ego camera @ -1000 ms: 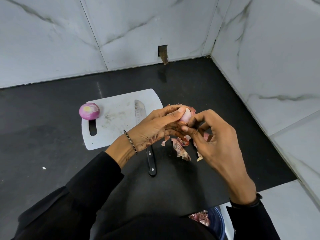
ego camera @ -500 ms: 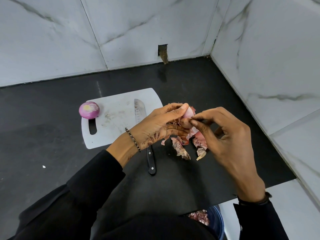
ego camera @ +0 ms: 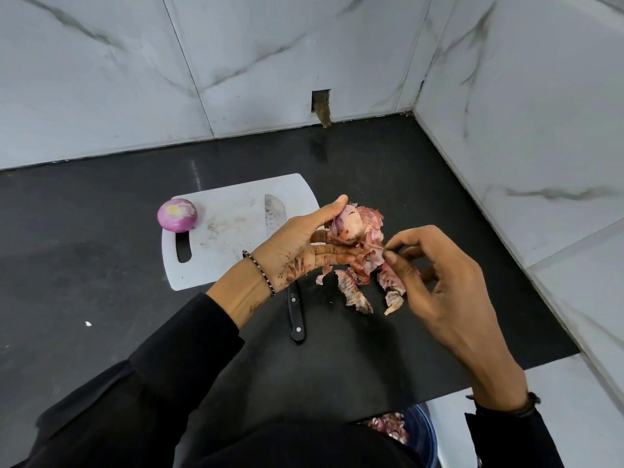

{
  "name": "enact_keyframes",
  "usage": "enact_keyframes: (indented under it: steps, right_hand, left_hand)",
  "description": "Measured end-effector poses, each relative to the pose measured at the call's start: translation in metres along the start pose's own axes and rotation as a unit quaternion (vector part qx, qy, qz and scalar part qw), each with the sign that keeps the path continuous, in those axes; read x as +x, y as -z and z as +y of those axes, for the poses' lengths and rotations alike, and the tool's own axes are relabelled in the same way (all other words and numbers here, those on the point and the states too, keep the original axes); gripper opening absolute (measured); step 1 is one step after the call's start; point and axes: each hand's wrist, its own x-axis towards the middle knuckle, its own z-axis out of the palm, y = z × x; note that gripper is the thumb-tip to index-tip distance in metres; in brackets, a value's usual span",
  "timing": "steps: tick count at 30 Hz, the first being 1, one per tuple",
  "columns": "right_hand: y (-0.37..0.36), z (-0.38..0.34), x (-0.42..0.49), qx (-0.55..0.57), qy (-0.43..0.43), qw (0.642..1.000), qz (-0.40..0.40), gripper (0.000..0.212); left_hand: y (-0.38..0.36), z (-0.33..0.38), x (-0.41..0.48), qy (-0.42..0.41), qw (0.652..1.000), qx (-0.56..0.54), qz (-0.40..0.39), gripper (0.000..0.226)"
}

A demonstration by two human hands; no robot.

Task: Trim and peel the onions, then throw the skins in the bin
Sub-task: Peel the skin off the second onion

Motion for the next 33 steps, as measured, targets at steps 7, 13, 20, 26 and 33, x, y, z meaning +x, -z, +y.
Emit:
enact_keyframes:
  steps: [7, 13, 20, 26, 33]
  right_hand:
    - [0.000, 0.005, -0.003, -0.022, -0.058, 0.998, 0.028, 0.019]
    - [-0.014, -0.004, 0.003, -0.015, -0.096, 0.994, 0.042, 0.032]
    - [-0.022, -0.008, 0.007, 0.004, -0.131, 0.988, 0.076, 0.012]
    - [-0.023, -0.003, 0.003, 0.026, -0.179, 0.979, 0.096, 0.006]
    - [-0.019, 0.009, -0.002, 0.021, -0.222, 0.967, 0.119, 0.005]
  left_hand:
    - [-0.002, -0.003, 0.001, 0.011, 1.000, -0.021, 0.003, 0.035]
    - [-0.011, -0.009, 0.001, 0.000, 1.000, -0.027, -0.015, 0.031]
    - [-0.011, -0.012, 0.000, -0.010, 0.999, -0.051, -0.004, 0.031]
    - [-0.004, -0.012, 0.000, 0.003, 0.992, -0.122, 0.001, 0.034]
    - [0.006, -0.013, 0.001, 0.051, 0.994, -0.099, -0.013, 0.053]
